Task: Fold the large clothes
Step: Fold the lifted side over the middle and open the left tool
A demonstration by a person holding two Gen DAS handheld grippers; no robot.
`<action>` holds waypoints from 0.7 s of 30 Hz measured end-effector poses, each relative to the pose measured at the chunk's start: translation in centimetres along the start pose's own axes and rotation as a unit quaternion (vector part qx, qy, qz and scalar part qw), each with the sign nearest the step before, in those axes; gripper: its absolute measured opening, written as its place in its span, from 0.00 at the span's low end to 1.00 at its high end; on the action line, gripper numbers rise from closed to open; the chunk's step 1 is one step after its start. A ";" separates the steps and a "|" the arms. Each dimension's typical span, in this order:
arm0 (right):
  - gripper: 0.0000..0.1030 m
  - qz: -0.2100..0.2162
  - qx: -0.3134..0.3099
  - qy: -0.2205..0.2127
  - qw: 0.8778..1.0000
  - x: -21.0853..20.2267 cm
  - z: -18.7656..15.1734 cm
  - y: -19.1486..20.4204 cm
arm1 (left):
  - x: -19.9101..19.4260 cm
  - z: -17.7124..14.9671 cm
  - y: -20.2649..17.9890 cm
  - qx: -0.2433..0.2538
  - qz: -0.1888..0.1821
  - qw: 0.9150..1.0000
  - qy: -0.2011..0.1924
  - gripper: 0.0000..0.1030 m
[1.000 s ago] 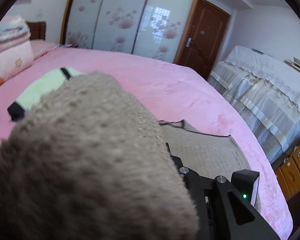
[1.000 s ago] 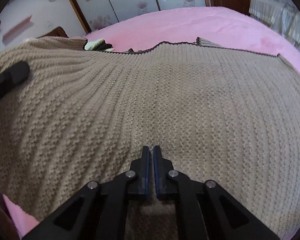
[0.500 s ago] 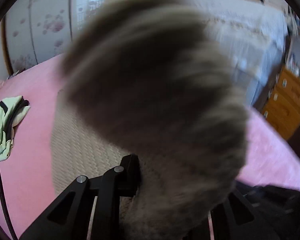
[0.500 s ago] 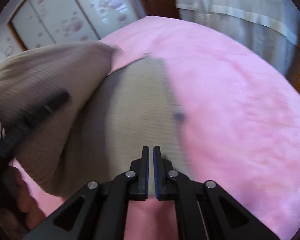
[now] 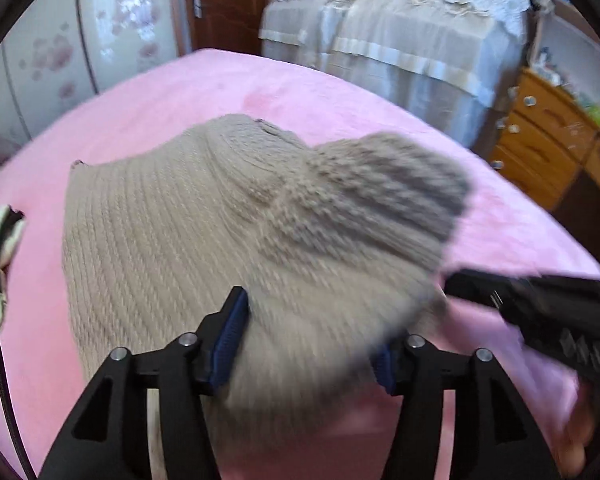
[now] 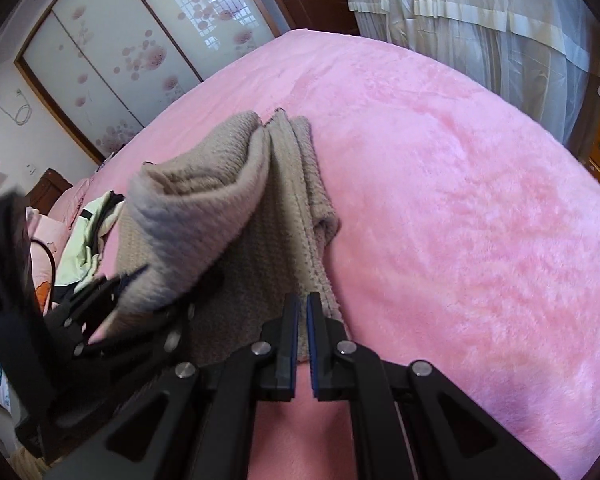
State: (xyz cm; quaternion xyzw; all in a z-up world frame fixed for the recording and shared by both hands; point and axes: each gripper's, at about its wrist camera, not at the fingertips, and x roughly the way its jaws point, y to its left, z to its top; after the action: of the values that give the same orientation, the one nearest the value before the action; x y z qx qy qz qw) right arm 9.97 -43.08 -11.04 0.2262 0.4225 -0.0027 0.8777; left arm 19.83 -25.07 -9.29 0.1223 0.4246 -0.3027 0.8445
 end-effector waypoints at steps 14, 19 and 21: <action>0.66 0.070 -0.043 0.064 0.995 0.1 8.5 3.5 | -6.7 1.0 11.2 -0.144 0.071 0.987 -0.029 0.90; 0.66 0.056 -0.056 0.157 0.984 5.6 8.7 4.6 | -2.7 -1.0 15.4 -0.202 0.059 0.977 0.037 0.90; 0.66 0.043 -0.057 0.169 0.983 6.6 8.5 4.5 | -1.1 -1.8 16.1 -0.220 0.045 0.973 0.053 0.90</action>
State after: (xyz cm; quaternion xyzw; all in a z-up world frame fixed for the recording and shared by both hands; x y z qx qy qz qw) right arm 21.33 -41.22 -9.60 0.1910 0.5543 0.0974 0.8043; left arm 28.07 -11.14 -10.28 -0.0318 0.5191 -0.1564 0.8397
